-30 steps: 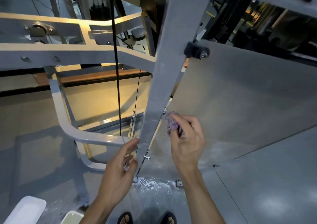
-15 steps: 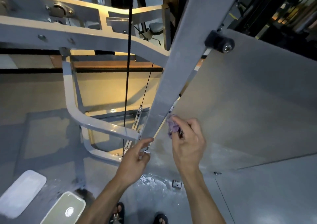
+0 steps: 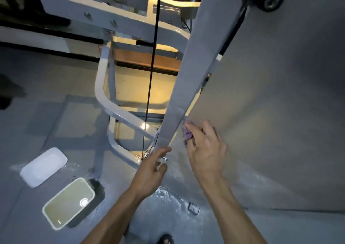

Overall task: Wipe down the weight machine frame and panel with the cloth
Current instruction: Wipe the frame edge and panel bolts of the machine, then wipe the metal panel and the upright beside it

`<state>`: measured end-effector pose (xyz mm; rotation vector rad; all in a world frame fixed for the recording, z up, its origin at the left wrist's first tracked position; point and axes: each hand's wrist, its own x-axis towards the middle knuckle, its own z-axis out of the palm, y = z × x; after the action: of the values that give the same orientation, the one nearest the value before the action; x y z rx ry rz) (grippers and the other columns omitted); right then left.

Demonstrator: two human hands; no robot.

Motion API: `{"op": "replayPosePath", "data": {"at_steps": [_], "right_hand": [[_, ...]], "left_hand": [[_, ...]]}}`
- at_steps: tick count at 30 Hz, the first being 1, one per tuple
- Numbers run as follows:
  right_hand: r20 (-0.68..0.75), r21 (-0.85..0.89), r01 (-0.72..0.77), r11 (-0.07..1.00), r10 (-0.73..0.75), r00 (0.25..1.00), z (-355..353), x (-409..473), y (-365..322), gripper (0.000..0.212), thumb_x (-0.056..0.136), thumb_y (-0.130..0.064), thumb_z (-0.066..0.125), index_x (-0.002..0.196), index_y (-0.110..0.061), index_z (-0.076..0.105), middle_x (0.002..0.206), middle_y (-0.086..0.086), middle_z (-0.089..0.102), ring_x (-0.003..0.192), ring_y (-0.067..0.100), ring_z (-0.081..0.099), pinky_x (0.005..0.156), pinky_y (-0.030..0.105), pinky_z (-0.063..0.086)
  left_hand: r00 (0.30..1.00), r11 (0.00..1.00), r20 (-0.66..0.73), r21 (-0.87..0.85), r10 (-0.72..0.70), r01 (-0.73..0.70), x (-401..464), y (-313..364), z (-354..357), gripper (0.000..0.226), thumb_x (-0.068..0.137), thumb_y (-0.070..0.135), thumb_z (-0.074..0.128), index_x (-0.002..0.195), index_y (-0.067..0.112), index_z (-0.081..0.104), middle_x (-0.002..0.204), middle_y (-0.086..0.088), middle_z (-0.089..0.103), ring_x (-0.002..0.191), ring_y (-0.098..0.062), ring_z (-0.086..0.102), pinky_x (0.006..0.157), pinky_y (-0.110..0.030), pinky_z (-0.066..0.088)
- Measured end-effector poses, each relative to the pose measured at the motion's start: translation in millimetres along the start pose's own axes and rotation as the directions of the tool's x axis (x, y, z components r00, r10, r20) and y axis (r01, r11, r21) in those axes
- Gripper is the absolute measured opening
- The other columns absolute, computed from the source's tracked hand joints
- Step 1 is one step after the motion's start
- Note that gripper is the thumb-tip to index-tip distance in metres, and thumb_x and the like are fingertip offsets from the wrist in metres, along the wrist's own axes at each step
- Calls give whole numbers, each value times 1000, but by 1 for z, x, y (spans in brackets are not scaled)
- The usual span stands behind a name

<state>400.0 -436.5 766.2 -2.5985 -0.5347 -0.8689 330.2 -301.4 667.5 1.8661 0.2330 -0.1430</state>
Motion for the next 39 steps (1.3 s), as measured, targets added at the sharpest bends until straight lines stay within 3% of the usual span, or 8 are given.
{"op": "replayPosePath", "data": {"at_steps": [3,5,9,17,23,30,34,39], "right_hand": [[-1,-17,75,997,-75,997,-10,-1,7,27,82,-19,60,101,-24,79,85,-3,55,66,28,61,48,26,43],[-71,-28,58,998,-60,996,-28,9,11,27,82,-15,69,103,-25,80,82,0,59,65,27,59,52,24,36],[-110,-109,151,983,-163,980,-28,17,13,17,93,-16,65,99,-24,78,81,0,58,66,25,58,48,27,42],[159,-236,360,903,-330,931,47,-32,25,11,86,-14,73,94,-20,69,90,-3,54,70,23,60,34,27,36],[-178,-340,229,912,-302,937,4,4,11,13,90,-11,71,99,-19,75,86,5,60,69,29,60,50,23,27],[36,-320,350,881,-358,933,77,-57,30,10,92,-19,70,101,-24,72,94,-4,59,73,22,60,39,30,42],[-108,-363,409,838,-473,874,57,-40,32,16,93,-22,59,99,-23,73,91,-1,63,70,26,62,47,32,43],[-217,-422,382,822,-501,838,39,-19,40,16,86,-14,70,102,-19,72,92,2,66,76,31,63,59,40,45]], "left_hand": [[1000,1000,-29,11,4,-4,-8,-2,4,56,100,6,52,139,45,53,141,28,53,125,15,47,110,-24,43],[999,1000,-40,10,4,-4,-9,-4,4,54,101,5,51,139,44,53,139,29,53,123,7,50,107,-23,42],[996,998,-62,21,58,-57,-1,-8,7,55,102,9,52,136,52,51,136,32,54,121,4,53,93,-2,37],[974,972,-23,82,225,-222,24,-47,8,60,100,8,50,144,49,47,140,26,52,123,18,45,100,-18,45],[924,926,-65,46,377,-375,37,-64,7,63,99,7,55,138,56,48,130,32,53,120,8,51,87,-8,44],[812,821,-131,147,569,-551,51,-83,27,70,96,12,63,143,59,40,123,40,49,111,5,55,89,-4,38],[802,824,-214,25,558,-566,63,-92,31,66,94,12,66,128,66,49,103,25,64,96,-4,63,76,-10,46],[747,766,-274,-53,606,-641,78,-101,42,62,78,26,60,126,64,53,89,13,68,76,-14,66,69,-20,53]]}}
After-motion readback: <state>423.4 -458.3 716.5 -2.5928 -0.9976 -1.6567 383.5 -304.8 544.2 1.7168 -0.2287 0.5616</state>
